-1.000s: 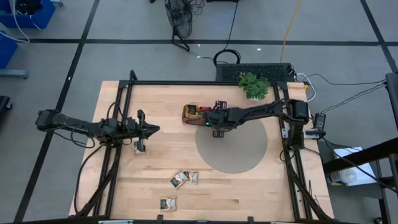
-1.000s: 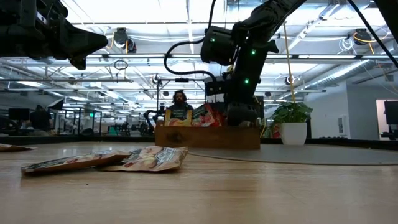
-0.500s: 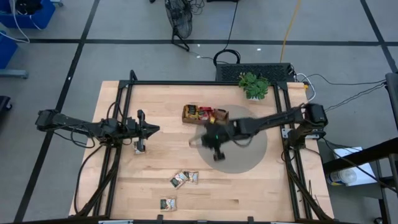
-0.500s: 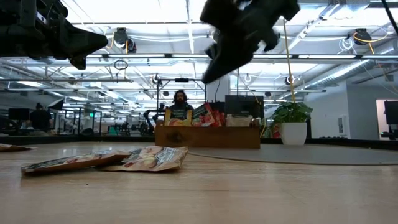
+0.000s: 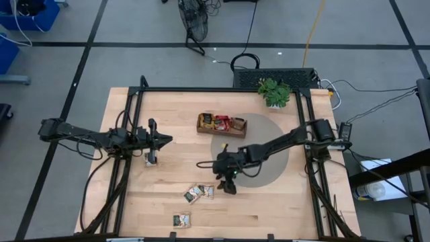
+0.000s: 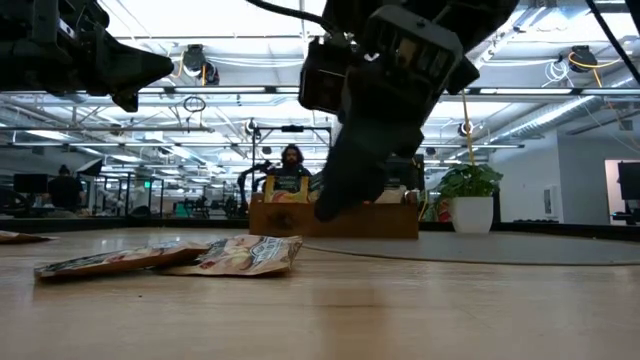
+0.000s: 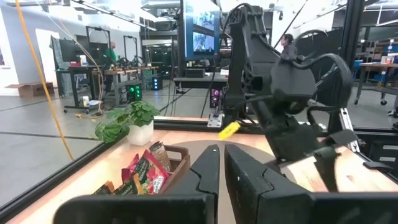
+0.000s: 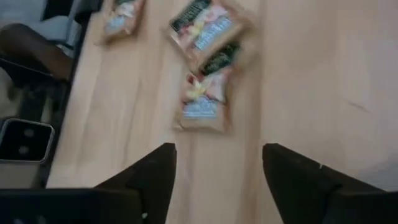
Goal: Pick & Place Tea
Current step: Put the brown tea bag into the right section of the wooden organizer
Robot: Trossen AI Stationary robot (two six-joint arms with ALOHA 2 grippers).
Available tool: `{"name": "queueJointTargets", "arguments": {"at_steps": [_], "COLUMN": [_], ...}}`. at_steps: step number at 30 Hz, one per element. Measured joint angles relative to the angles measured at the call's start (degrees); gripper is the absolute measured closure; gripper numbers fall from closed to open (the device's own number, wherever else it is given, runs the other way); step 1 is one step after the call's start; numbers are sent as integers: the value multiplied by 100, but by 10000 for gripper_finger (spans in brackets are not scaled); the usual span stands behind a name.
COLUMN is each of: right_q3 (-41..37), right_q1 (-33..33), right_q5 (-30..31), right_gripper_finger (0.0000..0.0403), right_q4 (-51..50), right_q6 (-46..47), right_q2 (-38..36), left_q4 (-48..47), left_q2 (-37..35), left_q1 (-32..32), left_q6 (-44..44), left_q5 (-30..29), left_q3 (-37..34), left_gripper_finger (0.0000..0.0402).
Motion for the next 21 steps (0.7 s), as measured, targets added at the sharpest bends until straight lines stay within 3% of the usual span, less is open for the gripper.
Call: {"name": "queueJointTargets", "arguments": {"at_steps": [9,14,21], "right_q3": [4,-6,13], "right_q1": [90,90,141], "right_q5": [59,481,371], "right_gripper_finger": [181,185,186], "right_q4": [604,587,980], "right_q6": [194,67,114], "right_q2": [286,394,702], "left_q4": [-2,-2,-4], "left_q2": [2,2,2], "left_q1": [-2,-2,-2], "left_q6": [-2,0,0], "left_q5": [0,0,0], "left_q3": [0,0,0], "left_gripper_finger": [371,371,371]}}
